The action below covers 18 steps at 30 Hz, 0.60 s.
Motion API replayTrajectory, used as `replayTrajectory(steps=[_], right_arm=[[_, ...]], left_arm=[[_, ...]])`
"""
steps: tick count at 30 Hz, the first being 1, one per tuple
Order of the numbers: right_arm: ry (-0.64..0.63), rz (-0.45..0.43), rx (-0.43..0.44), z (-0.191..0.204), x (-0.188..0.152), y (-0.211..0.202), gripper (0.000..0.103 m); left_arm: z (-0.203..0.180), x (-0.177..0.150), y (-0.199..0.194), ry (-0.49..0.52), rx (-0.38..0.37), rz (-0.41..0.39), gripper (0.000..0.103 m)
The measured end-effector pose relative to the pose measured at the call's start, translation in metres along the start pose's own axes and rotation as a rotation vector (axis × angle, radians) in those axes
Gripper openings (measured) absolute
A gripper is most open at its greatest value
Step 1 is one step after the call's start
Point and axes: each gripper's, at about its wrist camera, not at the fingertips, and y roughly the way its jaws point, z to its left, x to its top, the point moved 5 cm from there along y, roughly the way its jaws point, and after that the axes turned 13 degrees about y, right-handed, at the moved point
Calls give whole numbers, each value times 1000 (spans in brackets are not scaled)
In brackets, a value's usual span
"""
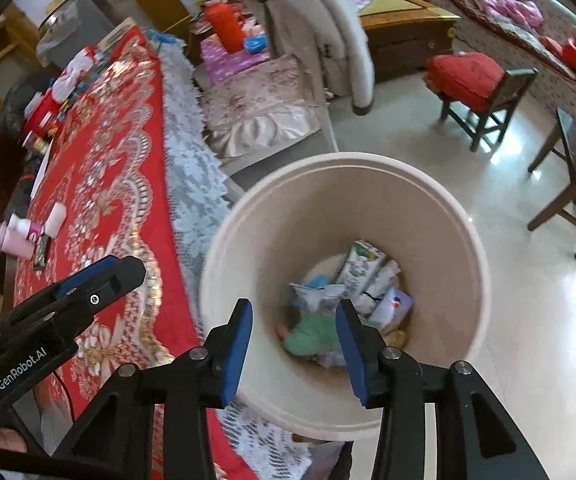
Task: Collect trash
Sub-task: 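Move both open tools back over the table toward the snack packet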
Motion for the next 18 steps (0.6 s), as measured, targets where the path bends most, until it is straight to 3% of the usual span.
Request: replayTrajectory(steps=[13, 18], right_arm=[[-171, 62, 67, 112, -12, 39, 44], [-233, 97, 99, 163, -19, 61, 51]], left_arm=[[125, -33, -45, -174, 147, -25, 42], [180, -51, -67, -245, 208, -33, 42]])
